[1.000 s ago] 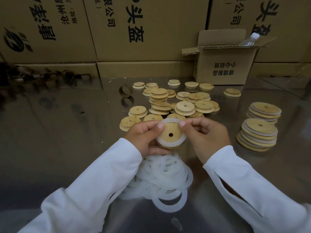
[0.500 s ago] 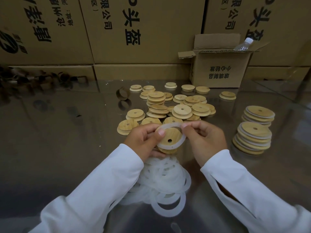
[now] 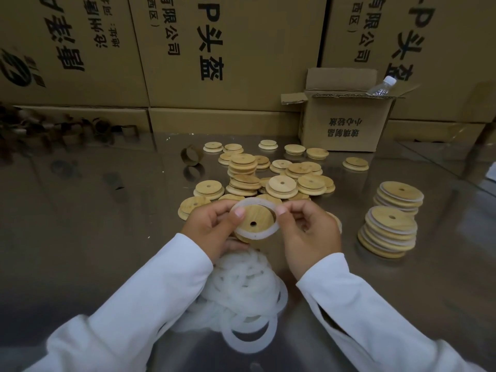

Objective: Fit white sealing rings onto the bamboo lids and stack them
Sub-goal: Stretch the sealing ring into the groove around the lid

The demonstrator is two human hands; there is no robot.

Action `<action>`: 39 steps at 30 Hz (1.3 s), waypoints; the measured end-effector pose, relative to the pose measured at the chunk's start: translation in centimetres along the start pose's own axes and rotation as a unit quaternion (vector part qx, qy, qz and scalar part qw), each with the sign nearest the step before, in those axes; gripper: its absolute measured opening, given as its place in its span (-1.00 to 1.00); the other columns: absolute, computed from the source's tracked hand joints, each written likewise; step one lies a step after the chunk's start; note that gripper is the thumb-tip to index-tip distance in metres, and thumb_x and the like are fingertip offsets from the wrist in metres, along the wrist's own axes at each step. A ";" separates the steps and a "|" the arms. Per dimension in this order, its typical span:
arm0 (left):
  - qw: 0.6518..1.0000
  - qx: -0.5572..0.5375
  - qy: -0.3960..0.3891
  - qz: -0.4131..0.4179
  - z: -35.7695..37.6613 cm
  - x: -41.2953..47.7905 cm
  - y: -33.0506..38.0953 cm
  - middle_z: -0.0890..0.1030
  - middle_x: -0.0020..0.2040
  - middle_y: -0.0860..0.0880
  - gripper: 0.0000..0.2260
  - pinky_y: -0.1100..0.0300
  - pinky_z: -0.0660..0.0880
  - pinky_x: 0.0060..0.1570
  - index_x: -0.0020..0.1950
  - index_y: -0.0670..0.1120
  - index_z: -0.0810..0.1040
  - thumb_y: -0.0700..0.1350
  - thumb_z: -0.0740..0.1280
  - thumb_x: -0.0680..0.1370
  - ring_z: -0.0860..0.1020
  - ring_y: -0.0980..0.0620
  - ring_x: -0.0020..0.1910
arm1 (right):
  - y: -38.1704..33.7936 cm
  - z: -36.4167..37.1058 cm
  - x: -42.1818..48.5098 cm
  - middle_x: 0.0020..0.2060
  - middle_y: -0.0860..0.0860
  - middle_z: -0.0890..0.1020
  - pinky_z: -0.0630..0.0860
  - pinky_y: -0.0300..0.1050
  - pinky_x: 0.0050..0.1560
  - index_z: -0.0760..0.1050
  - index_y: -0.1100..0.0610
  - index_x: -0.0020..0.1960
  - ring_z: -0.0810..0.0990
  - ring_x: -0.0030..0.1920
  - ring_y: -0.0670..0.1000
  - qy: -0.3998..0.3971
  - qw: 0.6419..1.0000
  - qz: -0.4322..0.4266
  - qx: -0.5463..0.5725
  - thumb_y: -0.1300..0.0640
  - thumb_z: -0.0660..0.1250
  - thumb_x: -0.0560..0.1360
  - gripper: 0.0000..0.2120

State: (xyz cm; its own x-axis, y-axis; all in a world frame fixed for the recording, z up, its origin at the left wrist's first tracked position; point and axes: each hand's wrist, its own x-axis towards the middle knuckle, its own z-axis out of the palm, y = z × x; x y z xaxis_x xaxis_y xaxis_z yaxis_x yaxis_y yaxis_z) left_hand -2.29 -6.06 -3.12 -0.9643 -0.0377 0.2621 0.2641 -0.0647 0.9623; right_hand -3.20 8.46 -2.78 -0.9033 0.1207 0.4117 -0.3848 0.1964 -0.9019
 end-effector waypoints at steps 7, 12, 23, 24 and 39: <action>0.999 -0.004 0.028 0.024 0.6 -0.1 0.3 0.68 -0.26 0.00 -0.85 0.19 0.59 -0.35 -0.08 -0.10 0.59 -0.20 0.22 0.52 0.65 0.03 -0.21 | 0.1 -0.2 0.5 -0.32 -0.13 0.57 0.40 -0.42 -0.21 0.49 -0.05 -0.29 0.51 -0.24 -0.17 -0.015 1.000 0.020 0.018 0.15 0.34 0.46 -0.81; 0.998 -0.005 0.048 0.033 0.7 0.0 0.2 0.67 -0.27 0.02 -0.85 0.17 0.60 -0.32 -0.06 -0.12 0.58 -0.21 0.21 0.53 0.65 0.05 -0.22 | 0.0 0.0 0.6 -0.31 -0.14 0.57 0.39 -0.49 -0.25 0.49 -0.06 -0.29 0.52 -0.24 -0.17 -0.015 0.999 0.022 0.026 0.14 0.36 0.45 -0.82; 0.995 -0.045 0.075 0.044 0.6 -0.1 0.0 0.67 -0.24 0.01 -0.85 0.19 0.59 -0.32 -0.05 -0.09 0.57 -0.17 0.20 0.53 0.66 0.01 -0.19 | -0.3 0.4 0.2 -0.33 -0.16 0.57 0.42 -0.47 -0.22 0.47 -0.06 -0.29 0.52 -0.26 -0.18 -0.022 0.999 -0.012 0.029 0.16 0.35 0.46 -0.80; 0.996 -0.048 0.069 0.042 0.6 0.0 0.0 0.68 -0.23 0.01 -0.85 0.18 0.59 -0.32 -0.05 -0.09 0.57 -0.17 0.21 0.53 0.66 0.00 -0.19 | -0.3 0.4 0.2 -0.33 -0.17 0.57 0.43 -0.44 -0.19 0.47 -0.06 -0.30 0.52 -0.25 -0.18 -0.018 0.999 -0.014 0.030 0.16 0.35 0.46 -0.80; 0.990 0.078 0.034 0.109 0.3 -0.3 -0.2 0.67 -0.23 0.12 -0.87 0.21 0.59 -0.28 -0.07 0.03 0.58 -0.14 0.25 0.51 0.63 0.13 -0.18 | -0.4 0.3 -0.2 -0.33 -0.19 0.53 0.29 -0.61 -0.21 0.45 -0.03 -0.26 0.46 -0.24 -0.35 0.019 0.997 -0.071 -0.019 0.19 0.35 0.45 -0.82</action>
State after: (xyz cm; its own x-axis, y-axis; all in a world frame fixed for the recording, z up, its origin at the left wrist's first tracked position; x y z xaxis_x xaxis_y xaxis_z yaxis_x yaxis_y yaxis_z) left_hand -2.06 -5.70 -3.33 -0.8801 -0.1021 0.4637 0.4537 0.1072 0.8847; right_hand -2.93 8.07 -2.58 -0.8321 0.1266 0.5400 -0.4999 0.2504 -0.8291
